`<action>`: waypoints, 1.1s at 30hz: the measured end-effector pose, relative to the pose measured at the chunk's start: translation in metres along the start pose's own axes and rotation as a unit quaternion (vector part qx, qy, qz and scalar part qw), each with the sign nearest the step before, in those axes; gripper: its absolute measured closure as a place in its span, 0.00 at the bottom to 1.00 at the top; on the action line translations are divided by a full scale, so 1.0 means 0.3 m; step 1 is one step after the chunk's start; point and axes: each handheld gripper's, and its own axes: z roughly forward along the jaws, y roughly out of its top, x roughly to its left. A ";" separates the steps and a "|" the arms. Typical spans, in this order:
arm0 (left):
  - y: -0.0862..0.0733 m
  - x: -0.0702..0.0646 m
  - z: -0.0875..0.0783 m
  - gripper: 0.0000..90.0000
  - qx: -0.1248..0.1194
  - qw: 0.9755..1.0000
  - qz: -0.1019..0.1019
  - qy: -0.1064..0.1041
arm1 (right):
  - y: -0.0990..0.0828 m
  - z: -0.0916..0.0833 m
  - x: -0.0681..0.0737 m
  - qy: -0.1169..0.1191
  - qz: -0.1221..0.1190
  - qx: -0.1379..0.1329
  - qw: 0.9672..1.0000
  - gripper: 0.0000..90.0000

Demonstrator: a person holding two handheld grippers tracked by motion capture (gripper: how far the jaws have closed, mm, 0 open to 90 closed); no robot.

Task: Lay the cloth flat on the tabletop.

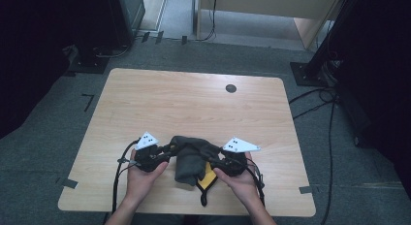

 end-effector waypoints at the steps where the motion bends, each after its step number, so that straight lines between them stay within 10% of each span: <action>1: 0.000 0.000 0.000 0.83 0.000 1.000 0.000 0.000 | 0.000 0.000 0.000 0.000 0.000 0.000 1.000 0.60; 4: 0.008 0.001 -0.011 0.90 -0.002 1.000 0.005 -0.012 | -0.039 0.043 -0.045 -0.049 0.021 0.051 0.997 0.61; 8: 0.013 0.027 -0.029 0.94 -0.002 1.000 0.002 -0.022 | -0.061 0.060 -0.081 -0.046 0.039 0.087 0.994 0.88; 20: 0.083 0.042 -0.154 0.95 -0.040 0.998 0.017 -0.042 | 0.055 -0.103 -0.074 -0.026 0.012 -0.026 0.999 0.96; 33: 0.134 0.023 -0.213 0.96 -0.056 0.996 0.039 -0.056 | 0.150 -0.220 -0.046 -0.023 -0.021 -0.072 0.997 0.95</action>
